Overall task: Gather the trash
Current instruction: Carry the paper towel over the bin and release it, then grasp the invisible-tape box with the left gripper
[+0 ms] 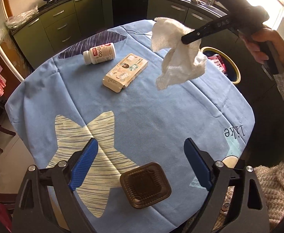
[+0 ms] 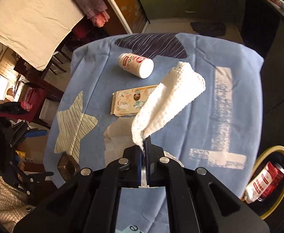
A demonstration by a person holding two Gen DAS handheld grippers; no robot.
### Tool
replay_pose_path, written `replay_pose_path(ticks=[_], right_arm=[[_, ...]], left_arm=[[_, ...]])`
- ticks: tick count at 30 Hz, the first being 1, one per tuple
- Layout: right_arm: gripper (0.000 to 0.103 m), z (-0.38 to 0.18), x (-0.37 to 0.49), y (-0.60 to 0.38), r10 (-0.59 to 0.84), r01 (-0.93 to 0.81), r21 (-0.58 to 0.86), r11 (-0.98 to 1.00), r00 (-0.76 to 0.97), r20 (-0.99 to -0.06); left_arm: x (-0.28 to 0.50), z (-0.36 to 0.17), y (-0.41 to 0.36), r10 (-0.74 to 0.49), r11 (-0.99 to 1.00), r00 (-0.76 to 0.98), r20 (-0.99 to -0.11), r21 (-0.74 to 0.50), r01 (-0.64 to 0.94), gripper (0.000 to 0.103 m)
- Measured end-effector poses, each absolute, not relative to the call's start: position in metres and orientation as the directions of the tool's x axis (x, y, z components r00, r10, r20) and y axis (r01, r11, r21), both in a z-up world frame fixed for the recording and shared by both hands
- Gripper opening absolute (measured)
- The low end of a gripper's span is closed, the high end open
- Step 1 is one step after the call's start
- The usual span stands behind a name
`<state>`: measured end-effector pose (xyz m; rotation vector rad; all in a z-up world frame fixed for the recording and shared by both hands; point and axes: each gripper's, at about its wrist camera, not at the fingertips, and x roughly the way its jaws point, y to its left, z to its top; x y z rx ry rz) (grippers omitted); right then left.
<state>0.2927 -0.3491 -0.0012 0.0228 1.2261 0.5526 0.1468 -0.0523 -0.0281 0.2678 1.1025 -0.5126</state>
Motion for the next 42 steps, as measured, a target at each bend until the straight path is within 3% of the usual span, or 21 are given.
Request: replay_pose_path(ticks=[7,13,18,20,21,22,23,30,36,42], right_arm=[[0.004,0.022,0.264,-0.491,0.239,-0.156,0.194,0.968,0.359,-0.902],[0.004,-0.022,0.251,-0.595,0.074,0.047,0.095,0.994,0.339,-0.938],[0.004,-0.06,0.254,-0.648,0.022,0.152,0.07,0.986,0.297,-0.955],[0.01,-0.077,0.255,-0.66,0.008,0.168,0.053,0.984,0.254,-0.967],[0.03,-0.083,0.254,-0.665,-0.017,0.182,0.028,0.983,0.24,-0.971],[0.058,-0.086,0.253,-0.668,-0.054,0.19,-0.008,0.982,0.239,-0.969],[0.063,-0.085,0.251,-0.67,-0.072,0.185,-0.025,0.982,0.253,-0.965],[0.063,-0.04,0.23,-0.654,-0.008,0.147,0.049,0.988,0.367,-0.93],[0.063,-0.03,0.222,-0.616,0.085,0.069,0.12,0.99,0.385,-0.919],[0.063,-0.045,0.222,-0.583,0.129,0.008,0.14,0.99,0.347,-0.929]], left_arm=[[0.15,-0.021,-0.104,-0.307,0.787,0.323,-0.895,-0.048,0.615,0.085],[0.152,-0.018,-0.151,-0.327,0.726,0.3,-0.896,-0.035,0.687,0.085],[0.151,-0.018,-0.173,-0.322,0.696,0.287,-0.902,-0.02,0.718,0.086],[0.152,-0.018,-0.178,-0.319,0.691,0.284,-0.904,-0.017,0.723,0.086],[0.153,-0.018,-0.18,-0.318,0.689,0.284,-0.905,-0.015,0.724,0.086],[0.154,-0.019,-0.181,-0.315,0.69,0.285,-0.905,-0.012,0.724,0.087],[0.156,-0.019,-0.181,-0.313,0.69,0.286,-0.906,-0.01,0.724,0.089],[0.188,-0.025,-0.171,-0.323,0.675,0.284,-0.903,-0.01,0.737,0.089],[0.244,-0.05,-0.147,-0.203,0.61,0.396,-0.896,0.2,0.767,0.09],[0.293,-0.096,-0.136,-0.204,0.576,0.268,-0.942,0.106,0.81,0.09]])
